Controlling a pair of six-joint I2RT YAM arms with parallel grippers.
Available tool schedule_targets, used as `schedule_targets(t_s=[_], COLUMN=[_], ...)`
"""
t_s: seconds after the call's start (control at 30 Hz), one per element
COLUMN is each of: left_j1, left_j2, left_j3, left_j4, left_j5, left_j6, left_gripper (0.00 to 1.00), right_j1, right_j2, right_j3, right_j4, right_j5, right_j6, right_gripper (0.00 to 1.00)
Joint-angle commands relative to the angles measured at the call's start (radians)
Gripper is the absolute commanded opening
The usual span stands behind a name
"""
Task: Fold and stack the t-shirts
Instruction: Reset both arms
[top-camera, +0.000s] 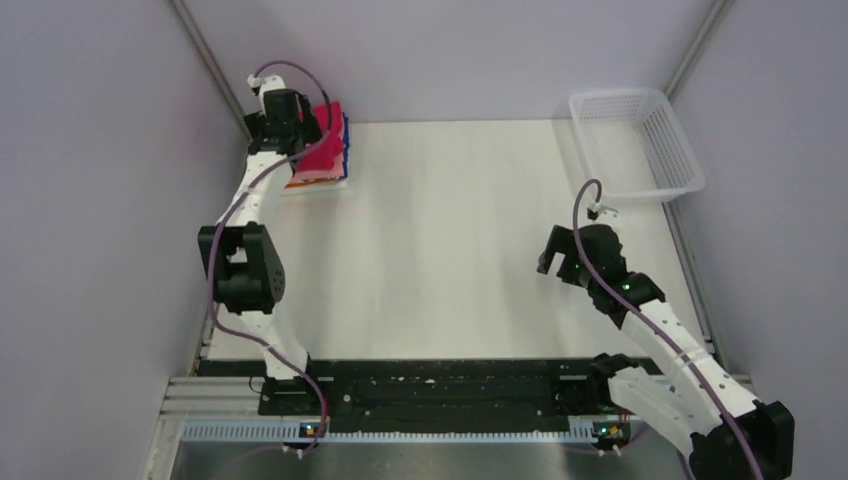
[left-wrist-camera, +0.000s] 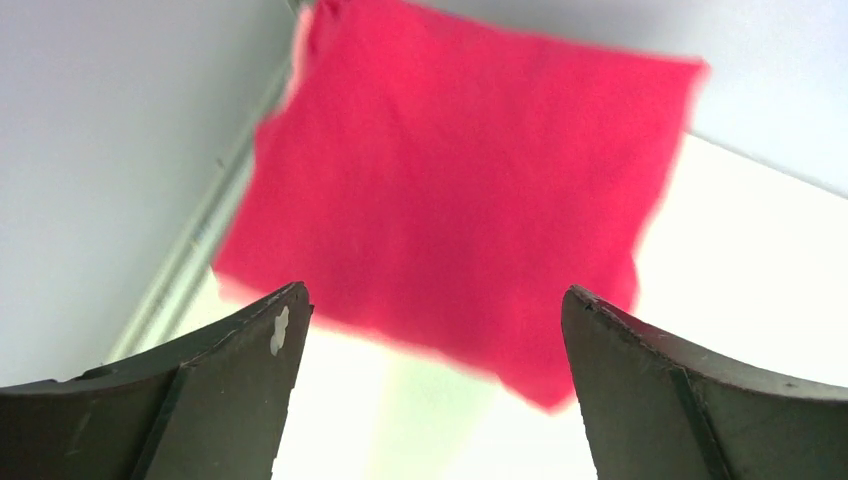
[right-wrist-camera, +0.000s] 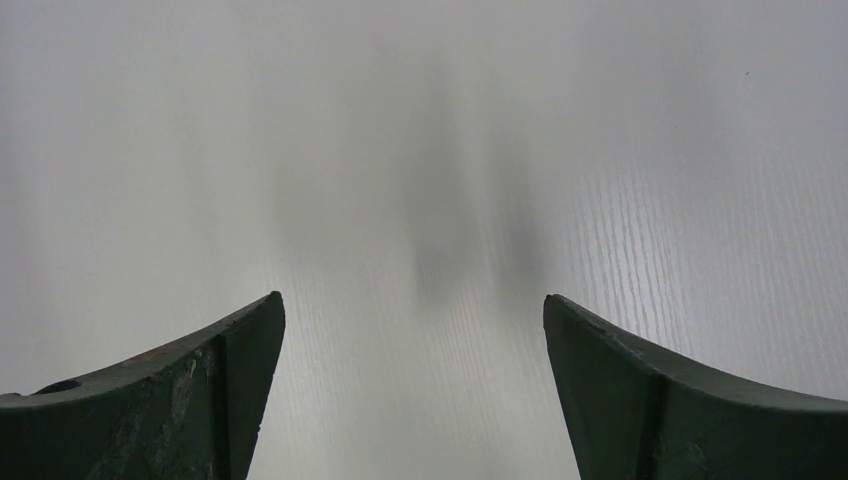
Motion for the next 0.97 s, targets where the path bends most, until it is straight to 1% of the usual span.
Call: schedule_targets(t_s=[0.0, 0.1, 0.17, 0.27, 0.37, 0.43, 0.53, 0.6, 0.7, 0.77, 0.93], left_j1=[-0.112, -0.2, -0.267, -0.35, -0.376, -0.376, -0.376, -0.377, -0.377, -0.376, -0.376], left_j2=[-0.367, -0.601, -0.769, -0.955, -1.102, -1.186, -1.279, -1.312, -1.33, -1.336, -1.337], left_j3=[-0.337, -0.638, -0.821, -1.081, -1.258, -1.35, -1.441, -1.458, -1.435, -1.416, -1.398], left_j4=[0.211, 0.29, 0.313, 0.353, 0.328, 0.327, 0.351, 0.352, 0.302, 0.263, 0.224], left_j5=[0.106, 0.141, 0.171, 0.195, 0.168, 0.186, 0.211, 0.188, 0.167, 0.177, 0.156], left_j6=[-0.163, -0.226, -0.251, -0.289, -0.361, -0.403, -0.442, -0.455, -0.461, -0.457, -0.457], left_gripper=[0.99, 0.99, 0.99, 0.99, 0.99, 0.99, 0.99, 0.99, 0.99, 0.99, 0.99], right_j1=[-0.009, -0.008, -0.008, -0.007, -0.007, -0.008, -0.008, -0.009, -0.007, -0.008, -0.008], right_j2=[-0.031, -0.04, -0.048, -0.076, -0.099, -0.116, -0.151, -0.181, -0.222, -0.244, -0.272], right_j3=[0.011, 0.0, -0.01, -0.056, -0.104, -0.139, -0.192, -0.226, -0.262, -0.273, -0.278], right_j4=[0.037, 0.04, 0.051, 0.132, 0.189, 0.233, 0.3, 0.333, 0.357, 0.359, 0.359], right_j5=[0.0, 0.002, 0.007, 0.0, 0.011, 0.012, 0.001, 0.004, -0.001, -0.006, 0.005], right_j6=[0.014, 0.026, 0.045, 0.06, 0.065, 0.074, 0.079, 0.09, 0.101, 0.098, 0.099], right_gripper=[0.99, 0.99, 0.99, 0.99, 0.99, 0.99, 0.99, 0.99, 0.99, 0.99, 0.99])
